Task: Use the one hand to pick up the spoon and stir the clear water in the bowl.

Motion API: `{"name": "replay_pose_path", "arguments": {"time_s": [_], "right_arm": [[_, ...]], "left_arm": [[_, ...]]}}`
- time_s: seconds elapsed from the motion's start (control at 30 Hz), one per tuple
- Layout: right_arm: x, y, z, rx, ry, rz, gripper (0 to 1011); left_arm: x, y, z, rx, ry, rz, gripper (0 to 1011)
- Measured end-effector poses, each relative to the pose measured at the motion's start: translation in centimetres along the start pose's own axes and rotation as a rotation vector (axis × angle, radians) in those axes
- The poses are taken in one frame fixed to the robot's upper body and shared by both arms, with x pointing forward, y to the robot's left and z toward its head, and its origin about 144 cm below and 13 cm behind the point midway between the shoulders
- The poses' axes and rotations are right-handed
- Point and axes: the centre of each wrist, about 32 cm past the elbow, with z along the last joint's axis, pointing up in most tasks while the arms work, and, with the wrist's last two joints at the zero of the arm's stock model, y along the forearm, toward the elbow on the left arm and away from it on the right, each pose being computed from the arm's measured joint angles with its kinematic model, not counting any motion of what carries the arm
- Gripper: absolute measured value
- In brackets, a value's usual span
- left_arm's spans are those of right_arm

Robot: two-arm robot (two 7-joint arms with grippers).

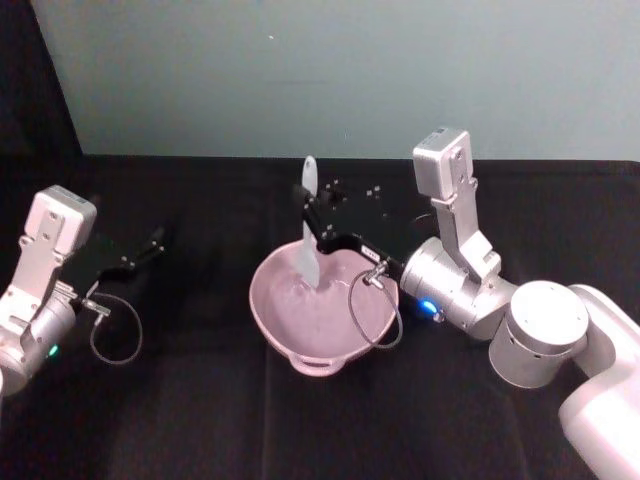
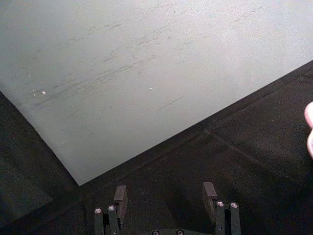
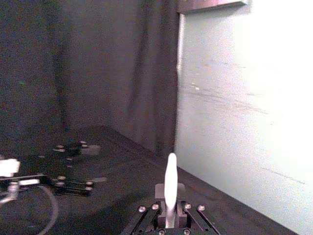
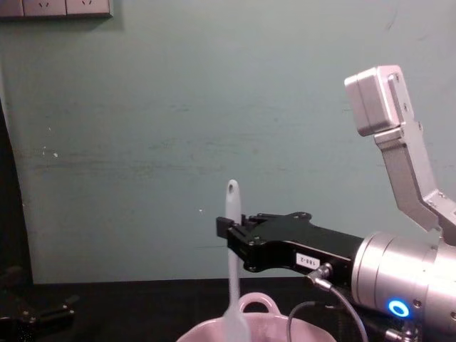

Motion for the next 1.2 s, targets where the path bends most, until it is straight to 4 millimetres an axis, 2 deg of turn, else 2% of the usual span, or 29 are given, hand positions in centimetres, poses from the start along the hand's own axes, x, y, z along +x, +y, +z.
{"name": "replay_pose_path", "arguments": {"time_s": [0.2,0.5,0.77,0.97,1.2], "right_arm": [[0.4,-0.3,0.3,-0.038,-0.062,-0.061,127],[1.1,-2.8,1.3,-0.116,-0.07,-0.028,127],[-0.4,-4.9,1.8,-0.133,0.025,0.077,127],[-1.9,-4.9,1.5,-0.124,0.079,0.123,127],[-3.0,-3.5,0.9,-0.099,0.128,0.12,129]], "left_arm": [[0.0,0.0,0.0,0.0,0.0,0.0,1011],[0.0,0.0,0.0,0.0,0.0,0.0,1011],[0.0,0.0,0.0,0.0,0.0,0.0,1011],[0.0,0.0,0.0,0.0,0.0,0.0,1011],[0.0,0.0,0.0,0.0,0.0,0.0,1011]]}}
